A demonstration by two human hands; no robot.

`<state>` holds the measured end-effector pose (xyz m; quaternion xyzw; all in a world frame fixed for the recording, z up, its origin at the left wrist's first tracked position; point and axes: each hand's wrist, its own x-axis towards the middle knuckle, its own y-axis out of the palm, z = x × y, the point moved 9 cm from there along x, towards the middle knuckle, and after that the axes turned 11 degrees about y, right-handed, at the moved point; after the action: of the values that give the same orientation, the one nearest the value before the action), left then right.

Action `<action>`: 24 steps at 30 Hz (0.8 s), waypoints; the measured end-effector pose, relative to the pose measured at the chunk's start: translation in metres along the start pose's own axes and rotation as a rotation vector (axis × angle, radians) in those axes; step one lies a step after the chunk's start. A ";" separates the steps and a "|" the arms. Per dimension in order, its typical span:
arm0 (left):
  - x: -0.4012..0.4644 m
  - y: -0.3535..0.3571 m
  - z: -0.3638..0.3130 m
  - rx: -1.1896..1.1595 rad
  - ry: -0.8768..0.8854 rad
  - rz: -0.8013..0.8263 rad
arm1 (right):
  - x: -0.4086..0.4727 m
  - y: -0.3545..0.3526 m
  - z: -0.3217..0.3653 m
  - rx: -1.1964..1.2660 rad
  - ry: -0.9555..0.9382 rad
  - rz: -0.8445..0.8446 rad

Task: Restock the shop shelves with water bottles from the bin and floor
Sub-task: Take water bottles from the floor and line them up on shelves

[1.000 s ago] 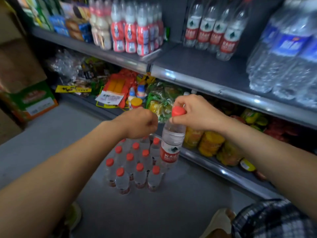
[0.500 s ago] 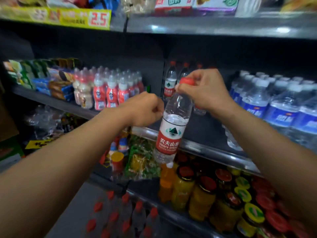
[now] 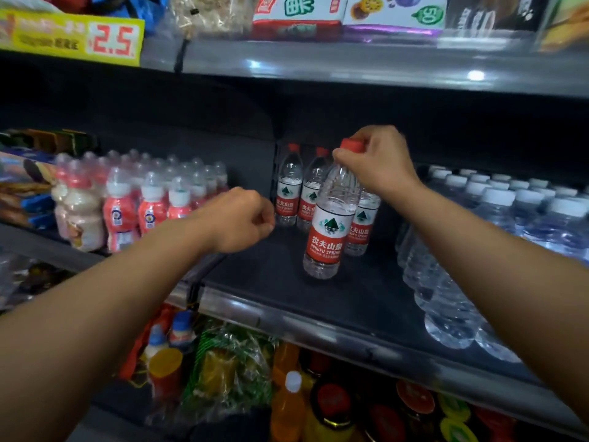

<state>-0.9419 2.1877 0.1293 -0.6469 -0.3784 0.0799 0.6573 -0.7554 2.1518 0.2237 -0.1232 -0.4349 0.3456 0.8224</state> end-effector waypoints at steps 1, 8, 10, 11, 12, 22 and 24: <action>0.003 0.008 0.004 -0.006 0.000 0.008 | 0.009 0.007 -0.006 -0.025 0.010 0.010; 0.020 0.053 0.028 -0.036 0.015 0.057 | 0.067 0.059 -0.042 -0.157 0.071 0.099; 0.025 0.061 0.034 -0.039 0.003 0.067 | 0.080 0.074 -0.049 -0.217 0.075 0.125; 0.028 0.065 0.038 -0.043 -0.001 0.067 | 0.086 0.081 -0.053 -0.243 0.075 0.135; 0.031 0.068 0.041 -0.050 -0.002 0.064 | 0.092 0.088 -0.055 -0.268 0.075 0.143; 0.043 0.090 0.058 -0.052 -0.011 0.045 | 0.133 0.110 -0.073 -0.487 0.167 0.130; 0.044 0.093 0.059 -0.050 -0.006 0.049 | 0.135 0.108 -0.077 -0.506 0.187 0.115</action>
<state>-0.9107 2.2743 0.0545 -0.6720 -0.3661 0.0886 0.6376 -0.6922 2.3301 0.2091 -0.3804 -0.4218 0.2593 0.7811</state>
